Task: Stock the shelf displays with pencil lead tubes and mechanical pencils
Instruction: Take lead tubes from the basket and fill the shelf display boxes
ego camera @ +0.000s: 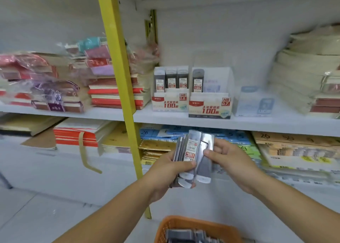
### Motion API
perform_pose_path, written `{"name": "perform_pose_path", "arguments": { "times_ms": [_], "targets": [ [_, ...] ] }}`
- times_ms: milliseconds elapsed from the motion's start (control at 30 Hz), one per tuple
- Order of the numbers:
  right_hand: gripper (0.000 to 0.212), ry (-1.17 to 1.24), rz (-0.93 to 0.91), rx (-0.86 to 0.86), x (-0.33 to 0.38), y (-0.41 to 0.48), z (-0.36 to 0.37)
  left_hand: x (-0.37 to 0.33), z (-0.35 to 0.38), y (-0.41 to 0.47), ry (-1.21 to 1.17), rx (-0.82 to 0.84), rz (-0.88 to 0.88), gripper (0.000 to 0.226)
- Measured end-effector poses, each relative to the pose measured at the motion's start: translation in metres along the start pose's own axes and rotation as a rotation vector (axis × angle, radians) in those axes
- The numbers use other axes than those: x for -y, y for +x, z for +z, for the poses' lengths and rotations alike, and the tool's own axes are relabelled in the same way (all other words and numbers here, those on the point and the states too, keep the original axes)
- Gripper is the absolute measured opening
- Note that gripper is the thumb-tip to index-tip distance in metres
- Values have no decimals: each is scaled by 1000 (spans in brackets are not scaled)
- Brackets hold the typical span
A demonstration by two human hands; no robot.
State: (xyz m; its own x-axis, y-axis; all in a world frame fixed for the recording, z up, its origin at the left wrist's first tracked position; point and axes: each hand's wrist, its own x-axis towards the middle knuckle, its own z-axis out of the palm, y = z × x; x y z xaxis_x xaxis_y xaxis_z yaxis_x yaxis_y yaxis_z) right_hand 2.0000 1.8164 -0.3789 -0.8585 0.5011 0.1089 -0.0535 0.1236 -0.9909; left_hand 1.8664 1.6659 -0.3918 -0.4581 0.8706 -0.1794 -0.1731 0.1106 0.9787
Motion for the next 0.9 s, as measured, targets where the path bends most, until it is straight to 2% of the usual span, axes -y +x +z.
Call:
{"name": "perform_pose_path", "arguments": {
  "times_ms": [133, 233, 333, 433, 567, 700, 900],
  "targets": [
    [27, -32, -46, -55, 14, 9, -1, -15, -3, 6, 46, -56, 72, 31],
    [31, -132, -68, -33, 17, 13, 0, -11, -11, 9, 14, -120, 102, 29],
    [33, -334, -75, 38, 19, 15, 3, -13, -18, 13, -24, -175, 144, 30],
    [35, -398, -15, 176, 19, 15, 11, -18, -21, 13, -63, -184, 188, 31],
    [52, -507, -34, 214, 20, 15, 15, -21, -26, 11, -69, -208, 200, 27],
    [57, -450, -69, 201, 24, 14, 16, -25, -30, 9, -15, -246, 222, 28],
    [36, -344, -95, 118, 30, 15, 19, -29, -28, 9, -6, -322, 239, 30]
  ]
}}
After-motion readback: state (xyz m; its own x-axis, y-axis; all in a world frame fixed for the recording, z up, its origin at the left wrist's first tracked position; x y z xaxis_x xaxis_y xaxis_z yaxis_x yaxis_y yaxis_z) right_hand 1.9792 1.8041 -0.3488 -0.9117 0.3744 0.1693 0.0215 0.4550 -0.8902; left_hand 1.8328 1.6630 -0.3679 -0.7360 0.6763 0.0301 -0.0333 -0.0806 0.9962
